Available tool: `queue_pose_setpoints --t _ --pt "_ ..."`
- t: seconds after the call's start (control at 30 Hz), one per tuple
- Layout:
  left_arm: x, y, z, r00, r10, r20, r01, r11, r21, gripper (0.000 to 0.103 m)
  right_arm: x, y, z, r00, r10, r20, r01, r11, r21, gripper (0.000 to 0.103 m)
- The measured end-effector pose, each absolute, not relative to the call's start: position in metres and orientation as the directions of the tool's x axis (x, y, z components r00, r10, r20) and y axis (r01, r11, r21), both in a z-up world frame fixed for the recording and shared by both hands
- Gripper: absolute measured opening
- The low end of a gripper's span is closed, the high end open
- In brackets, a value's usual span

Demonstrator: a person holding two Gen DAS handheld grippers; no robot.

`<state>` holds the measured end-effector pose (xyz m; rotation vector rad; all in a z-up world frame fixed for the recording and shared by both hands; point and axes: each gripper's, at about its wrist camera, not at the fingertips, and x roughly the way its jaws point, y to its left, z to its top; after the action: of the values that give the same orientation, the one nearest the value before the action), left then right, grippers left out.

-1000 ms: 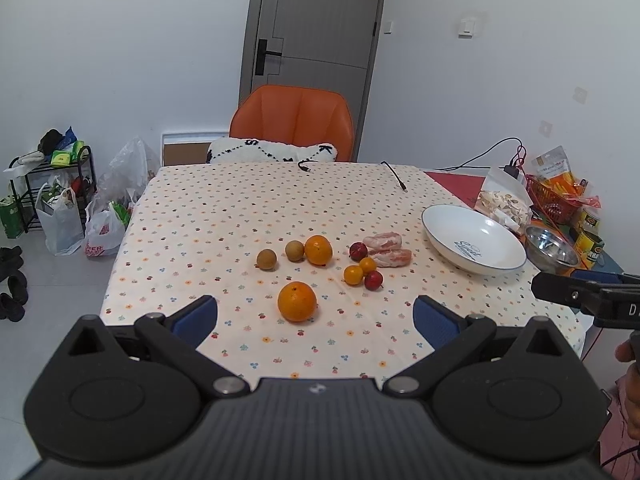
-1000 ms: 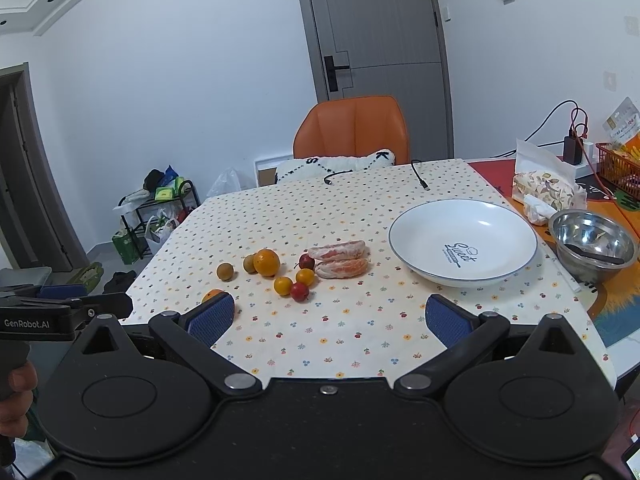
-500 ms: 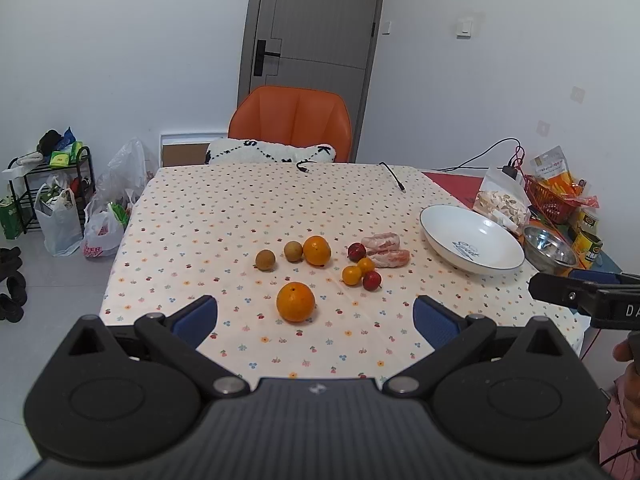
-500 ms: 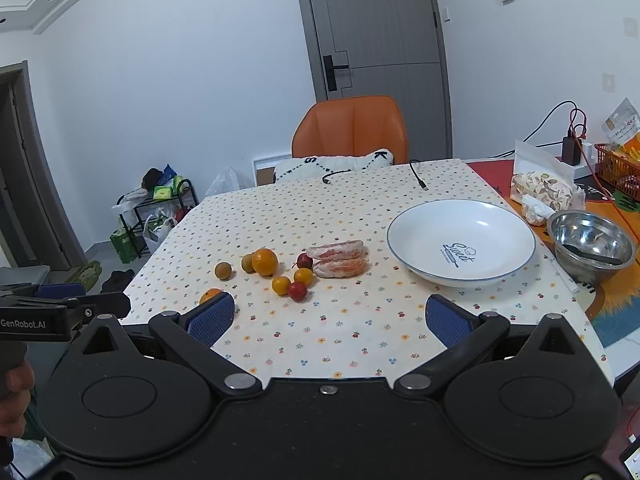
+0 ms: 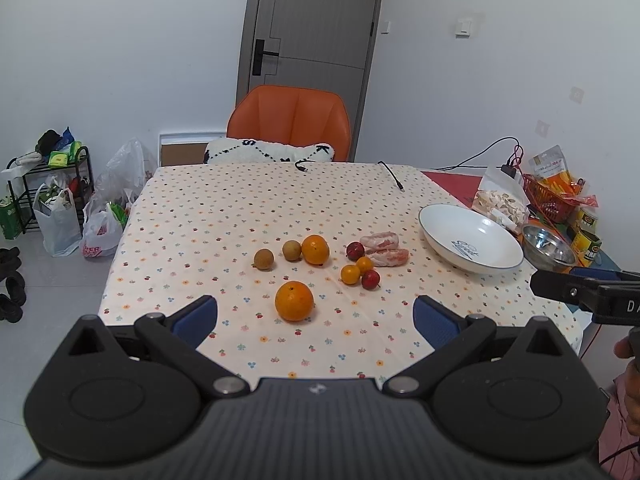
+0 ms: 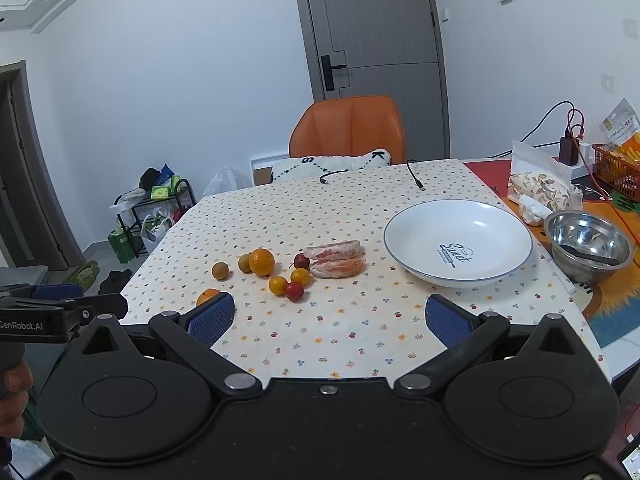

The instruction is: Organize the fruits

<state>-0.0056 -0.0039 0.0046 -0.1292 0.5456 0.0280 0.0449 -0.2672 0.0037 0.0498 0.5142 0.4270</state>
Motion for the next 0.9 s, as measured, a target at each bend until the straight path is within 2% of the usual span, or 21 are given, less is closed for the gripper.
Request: queue_pose_setpoints --t 0.9 --pt "0.028 0.007 -0.013 0.850 -0.052 -0.524 -0.032 0.988 -0.150 0.103 0.068 -0.267 -0.005 0.778 0.405 -0.480 -0.379 0.912 0.156 0.103"
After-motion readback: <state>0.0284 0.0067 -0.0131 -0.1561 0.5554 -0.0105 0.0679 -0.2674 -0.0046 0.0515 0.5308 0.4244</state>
